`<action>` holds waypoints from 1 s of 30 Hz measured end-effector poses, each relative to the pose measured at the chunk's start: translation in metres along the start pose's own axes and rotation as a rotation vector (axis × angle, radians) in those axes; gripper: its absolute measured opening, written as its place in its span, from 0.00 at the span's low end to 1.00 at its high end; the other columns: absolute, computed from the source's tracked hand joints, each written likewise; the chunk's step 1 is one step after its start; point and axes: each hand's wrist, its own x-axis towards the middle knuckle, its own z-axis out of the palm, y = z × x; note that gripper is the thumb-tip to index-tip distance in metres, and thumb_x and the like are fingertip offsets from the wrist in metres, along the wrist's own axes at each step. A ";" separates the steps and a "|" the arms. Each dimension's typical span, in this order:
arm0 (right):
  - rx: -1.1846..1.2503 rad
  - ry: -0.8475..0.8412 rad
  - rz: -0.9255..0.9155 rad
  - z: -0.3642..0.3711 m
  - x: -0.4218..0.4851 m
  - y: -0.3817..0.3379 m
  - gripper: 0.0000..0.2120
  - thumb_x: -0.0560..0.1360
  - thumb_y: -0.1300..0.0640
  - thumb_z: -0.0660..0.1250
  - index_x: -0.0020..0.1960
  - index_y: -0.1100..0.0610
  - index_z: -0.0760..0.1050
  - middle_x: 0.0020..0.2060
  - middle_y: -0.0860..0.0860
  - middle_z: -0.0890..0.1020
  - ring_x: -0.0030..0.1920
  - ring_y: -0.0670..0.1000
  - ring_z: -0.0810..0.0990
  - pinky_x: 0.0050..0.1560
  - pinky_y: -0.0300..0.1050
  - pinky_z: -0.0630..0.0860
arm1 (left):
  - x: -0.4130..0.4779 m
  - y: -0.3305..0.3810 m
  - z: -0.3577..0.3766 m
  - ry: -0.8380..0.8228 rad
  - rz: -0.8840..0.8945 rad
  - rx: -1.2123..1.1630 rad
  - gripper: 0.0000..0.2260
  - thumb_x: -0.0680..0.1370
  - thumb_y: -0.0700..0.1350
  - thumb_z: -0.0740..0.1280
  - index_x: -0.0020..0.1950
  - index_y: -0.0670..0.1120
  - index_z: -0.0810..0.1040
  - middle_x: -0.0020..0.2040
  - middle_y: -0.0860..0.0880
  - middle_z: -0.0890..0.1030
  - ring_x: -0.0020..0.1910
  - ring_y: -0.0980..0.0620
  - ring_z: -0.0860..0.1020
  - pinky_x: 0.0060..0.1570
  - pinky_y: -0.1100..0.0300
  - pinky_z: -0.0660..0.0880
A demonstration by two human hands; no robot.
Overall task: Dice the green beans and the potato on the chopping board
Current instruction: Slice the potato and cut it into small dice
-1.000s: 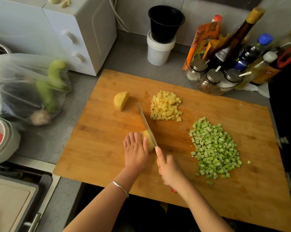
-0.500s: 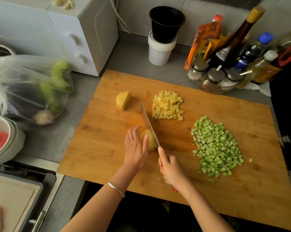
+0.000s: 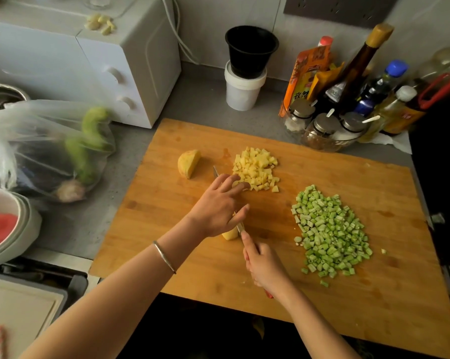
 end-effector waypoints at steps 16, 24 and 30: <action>0.164 -0.047 -0.103 -0.013 -0.025 -0.028 0.24 0.80 0.38 0.53 0.35 0.55 0.64 0.21 0.47 0.62 0.20 0.46 0.58 0.24 0.41 0.54 | -0.039 -0.006 0.010 0.515 -0.768 -0.727 0.15 0.80 0.57 0.57 0.57 0.50 0.74 0.52 0.54 0.76 0.54 0.55 0.73 0.53 0.57 0.70; 0.089 -0.048 -0.088 -0.003 -0.027 -0.026 0.24 0.80 0.39 0.52 0.36 0.57 0.63 0.21 0.47 0.60 0.19 0.46 0.57 0.22 0.38 0.55 | -0.063 0.020 0.056 0.254 -0.938 -0.790 0.14 0.75 0.55 0.68 0.58 0.53 0.78 0.51 0.61 0.77 0.55 0.56 0.72 0.59 0.55 0.69; 0.046 -0.039 -0.102 -0.001 -0.026 -0.026 0.24 0.81 0.40 0.52 0.35 0.57 0.63 0.21 0.47 0.60 0.19 0.45 0.58 0.22 0.38 0.55 | -0.064 0.022 0.054 0.293 -0.946 -0.804 0.11 0.75 0.54 0.69 0.56 0.54 0.80 0.49 0.62 0.77 0.54 0.57 0.70 0.59 0.53 0.67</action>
